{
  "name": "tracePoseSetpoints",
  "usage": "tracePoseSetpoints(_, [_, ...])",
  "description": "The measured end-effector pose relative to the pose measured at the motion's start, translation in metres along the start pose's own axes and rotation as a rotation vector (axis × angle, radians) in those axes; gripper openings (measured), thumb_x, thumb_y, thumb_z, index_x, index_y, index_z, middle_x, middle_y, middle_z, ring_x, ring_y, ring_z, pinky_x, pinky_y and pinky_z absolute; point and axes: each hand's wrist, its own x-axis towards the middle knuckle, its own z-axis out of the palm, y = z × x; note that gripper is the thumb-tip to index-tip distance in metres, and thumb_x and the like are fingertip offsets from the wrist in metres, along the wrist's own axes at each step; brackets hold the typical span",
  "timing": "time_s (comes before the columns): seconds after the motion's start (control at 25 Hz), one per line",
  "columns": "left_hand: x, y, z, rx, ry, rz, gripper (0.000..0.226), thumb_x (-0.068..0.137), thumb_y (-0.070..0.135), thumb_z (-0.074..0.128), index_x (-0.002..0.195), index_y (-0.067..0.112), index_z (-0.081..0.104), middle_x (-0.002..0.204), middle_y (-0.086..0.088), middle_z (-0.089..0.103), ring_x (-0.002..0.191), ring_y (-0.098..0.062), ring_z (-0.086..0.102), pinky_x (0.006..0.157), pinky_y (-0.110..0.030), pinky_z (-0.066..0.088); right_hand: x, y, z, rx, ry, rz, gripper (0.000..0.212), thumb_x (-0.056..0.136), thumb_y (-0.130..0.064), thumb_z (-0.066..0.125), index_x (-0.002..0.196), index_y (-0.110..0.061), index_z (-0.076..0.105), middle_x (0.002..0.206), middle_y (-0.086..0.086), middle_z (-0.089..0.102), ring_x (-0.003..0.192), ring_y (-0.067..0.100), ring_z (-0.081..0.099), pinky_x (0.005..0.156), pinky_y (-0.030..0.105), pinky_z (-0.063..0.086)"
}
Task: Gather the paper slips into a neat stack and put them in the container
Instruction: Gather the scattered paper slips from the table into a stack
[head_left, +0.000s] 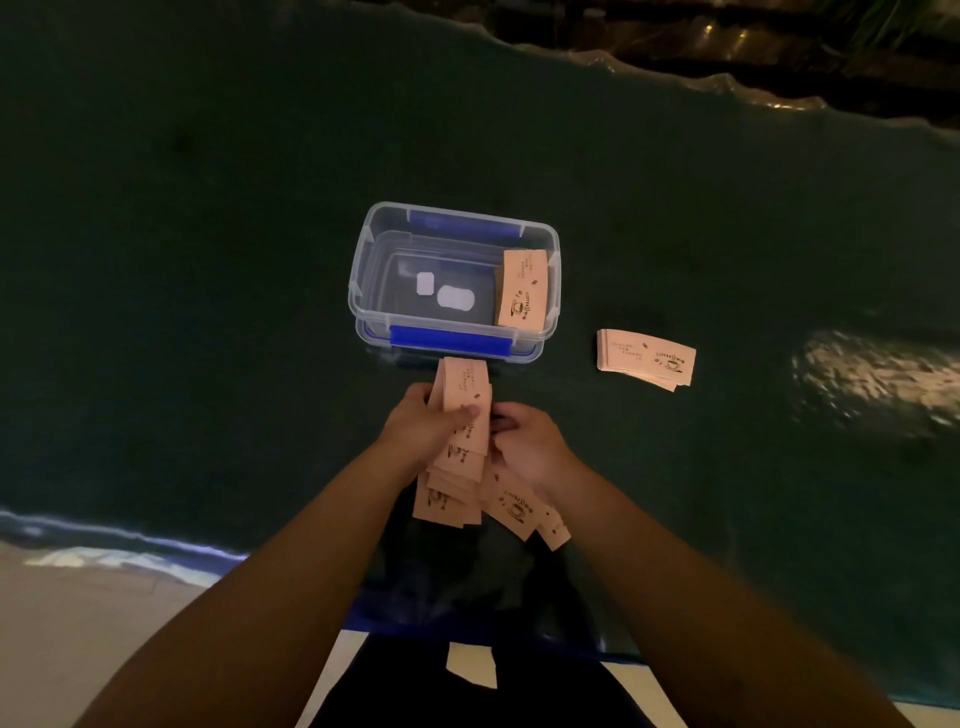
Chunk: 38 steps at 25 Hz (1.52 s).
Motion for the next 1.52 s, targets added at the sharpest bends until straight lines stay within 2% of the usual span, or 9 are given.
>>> tracePoseSetpoints(0.12, [0.000,-0.010,-0.005,0.028,0.029,0.021,0.065,0.089,0.034,0.077,0.144,0.026,0.042,0.128,-0.006,0.067,0.106,-0.026,0.072,0.085,-0.050,0.062,-0.003,0.006,-0.003,-0.066,-0.078,-0.065,0.035,0.102,-0.001,0.058,0.134,-0.011,0.067,0.115,0.007,0.077,0.089,0.010,0.078,0.068,0.021,0.061])
tracePoseSetpoints(0.28, [-0.003,-0.013,-0.008,-0.006,0.045,0.044,0.065,0.090,0.032,0.076,0.144,0.027,0.039,0.126,-0.005,0.068,0.095,-0.020,0.070,0.064,-0.035,0.058,-0.005,0.018,-0.017,-0.608,0.099,-0.171,0.052,0.097,-0.023,0.072,0.146,-0.018,0.056,0.140,0.007,0.064,0.123,0.020,0.062,0.095,0.031,0.053])
tracePoseSetpoints(0.44, [-0.006,-0.018,-0.011,-0.087,0.029,0.032,0.064,0.089,0.030,0.077,0.143,0.028,0.042,0.122,-0.001,0.066,0.097,-0.019,0.071,0.075,-0.042,0.062,-0.019,0.037,-0.023,-0.934,0.241,0.045,0.095,0.071,-0.059,0.086,0.148,-0.025,0.044,0.144,0.003,0.047,0.137,0.028,0.044,0.105,0.049,0.050])
tracePoseSetpoints(0.56, [-0.009,-0.023,-0.020,-0.171,0.015,0.006,0.063,0.089,0.028,0.078,0.142,0.029,0.045,0.128,-0.003,0.067,0.104,-0.024,0.073,0.086,-0.052,0.063,-0.027,0.051,-0.017,-0.967,0.259,0.094,0.099,0.067,-0.060,0.088,0.145,-0.024,0.040,0.143,0.007,0.047,0.135,0.031,0.045,0.106,0.053,0.050])
tracePoseSetpoints(0.76, [-0.016,-0.037,-0.035,-0.226,-0.080,-0.054,0.065,0.090,0.027,0.078,0.146,0.026,0.045,0.124,-0.007,0.070,0.103,-0.029,0.076,0.089,-0.057,0.062,-0.033,0.057,-0.016,-0.852,0.278,0.102,0.084,0.068,-0.055,0.090,0.133,-0.018,0.051,0.128,0.007,0.058,0.122,0.028,0.058,0.098,0.049,0.057])
tracePoseSetpoints(0.96, [-0.022,-0.041,-0.027,-0.235,-0.117,-0.065,0.068,0.090,0.027,0.078,0.148,0.026,0.043,0.124,-0.008,0.070,0.103,-0.029,0.075,0.090,-0.057,0.062,-0.033,0.067,-0.007,-0.629,0.223,0.126,0.047,0.082,-0.044,0.081,0.114,-0.014,0.066,0.108,0.007,0.066,0.094,0.024,0.069,0.079,0.043,0.064])
tracePoseSetpoints(1.12, [-0.024,-0.044,-0.020,-0.237,-0.114,-0.077,0.068,0.091,0.029,0.076,0.149,0.026,0.040,0.122,-0.008,0.070,0.100,-0.028,0.076,0.087,-0.056,0.063,-0.031,0.066,-0.006,-0.340,0.263,0.128,0.023,0.095,-0.034,0.070,0.113,-0.020,0.065,0.096,-0.003,0.067,0.082,0.013,0.066,0.059,0.029,0.051])
tracePoseSetpoints(1.36, [-0.025,-0.048,-0.011,-0.286,-0.094,-0.081,0.068,0.094,0.029,0.074,0.151,0.023,0.038,0.122,-0.009,0.071,0.103,-0.029,0.075,0.092,-0.058,0.060,-0.035,0.067,0.010,0.192,0.163,0.226,0.020,0.107,-0.017,0.054,0.121,-0.018,0.069,0.112,0.008,0.079,0.100,0.027,0.076,0.091,0.050,0.063])
tracePoseSetpoints(1.52, [-0.027,-0.049,-0.003,-0.273,-0.062,-0.083,0.061,0.096,0.034,0.069,0.149,0.022,0.041,0.121,-0.003,0.071,0.103,-0.024,0.074,0.092,-0.054,0.060,-0.039,0.072,0.014,0.411,0.126,0.233,0.021,0.109,-0.014,0.051,0.119,-0.020,0.068,0.114,0.009,0.080,0.101,0.029,0.077,0.089,0.051,0.064])
